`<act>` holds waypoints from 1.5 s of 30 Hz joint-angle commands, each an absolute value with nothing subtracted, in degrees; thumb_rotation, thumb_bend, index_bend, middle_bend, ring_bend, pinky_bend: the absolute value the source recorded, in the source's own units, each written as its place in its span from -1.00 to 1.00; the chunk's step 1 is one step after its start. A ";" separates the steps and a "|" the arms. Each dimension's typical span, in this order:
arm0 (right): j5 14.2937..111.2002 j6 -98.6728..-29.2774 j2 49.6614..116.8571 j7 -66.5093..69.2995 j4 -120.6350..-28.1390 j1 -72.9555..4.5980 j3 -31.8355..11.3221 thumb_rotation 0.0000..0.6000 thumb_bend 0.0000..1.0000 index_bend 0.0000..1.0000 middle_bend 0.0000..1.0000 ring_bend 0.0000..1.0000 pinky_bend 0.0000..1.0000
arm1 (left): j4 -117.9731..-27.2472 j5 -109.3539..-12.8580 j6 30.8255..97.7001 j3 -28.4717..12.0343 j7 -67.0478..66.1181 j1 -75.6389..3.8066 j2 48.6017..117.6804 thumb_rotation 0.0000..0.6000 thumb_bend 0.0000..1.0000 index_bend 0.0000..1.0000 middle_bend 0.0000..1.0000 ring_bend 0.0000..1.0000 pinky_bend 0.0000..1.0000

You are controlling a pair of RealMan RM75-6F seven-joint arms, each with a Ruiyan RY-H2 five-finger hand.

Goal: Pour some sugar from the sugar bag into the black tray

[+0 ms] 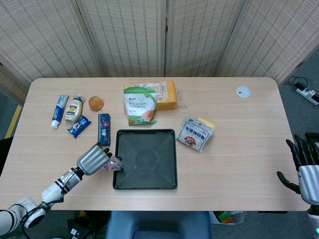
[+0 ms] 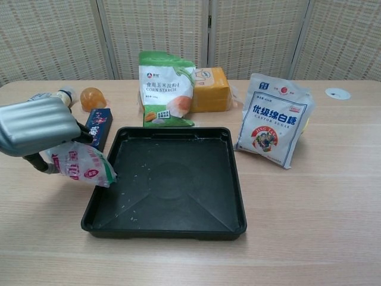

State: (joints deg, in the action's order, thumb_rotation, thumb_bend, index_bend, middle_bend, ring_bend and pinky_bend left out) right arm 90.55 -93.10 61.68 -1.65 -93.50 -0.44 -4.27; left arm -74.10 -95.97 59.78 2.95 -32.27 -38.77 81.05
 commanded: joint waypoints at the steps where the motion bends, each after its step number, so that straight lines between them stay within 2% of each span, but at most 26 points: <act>1: 90.52 -93.14 61.67 -1.66 -93.52 -0.38 -4.26 1.00 -0.49 -1.00 -1.00 -0.90 -1.00 | -74.72 -95.69 60.24 2.45 -32.22 -38.71 81.11 1.00 0.49 0.39 0.61 0.55 0.24; 5: 90.45 -93.37 61.53 -1.66 -93.58 -0.20 -4.27 1.00 -0.49 -1.00 -1.00 -0.90 -1.00 | -74.80 -95.29 60.71 1.89 -33.48 -38.52 80.81 1.00 0.49 0.40 0.61 0.55 0.24; 13: 90.52 -93.38 61.53 -1.65 -93.68 -0.28 -4.38 1.00 -0.49 -1.00 -1.00 -0.90 -1.00 | -77.13 -94.52 57.51 2.27 -39.28 -39.12 80.01 1.00 0.49 0.39 0.61 0.55 0.24; 18: 90.40 -93.40 61.60 -1.54 -93.56 -0.20 -4.37 1.00 -0.49 -1.00 -1.00 -0.90 -1.00 | -78.35 -93.86 58.09 1.63 -37.31 -38.97 80.32 1.00 0.49 0.38 0.61 0.55 0.25; 31: 89.92 -93.60 61.58 -1.25 -93.26 0.08 -4.51 1.00 -0.49 -1.00 -1.00 -0.90 -1.00 | -71.44 -94.43 66.61 0.69 -3.21 -36.74 83.79 1.00 0.49 0.37 0.61 0.54 0.27; 45: 89.89 -93.49 61.48 -1.93 -93.95 0.05 -4.57 1.00 -0.49 -1.00 -1.00 -0.90 -1.00 | -56.72 -93.50 77.21 -0.40 28.09 -32.20 91.26 1.00 0.48 0.32 0.61 0.48 0.26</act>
State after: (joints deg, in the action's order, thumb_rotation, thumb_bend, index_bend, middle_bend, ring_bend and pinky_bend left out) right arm 89.89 -93.48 61.49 -1.93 -93.94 0.05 -4.57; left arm -60.46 -94.12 74.91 -0.03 22.77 -33.64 89.01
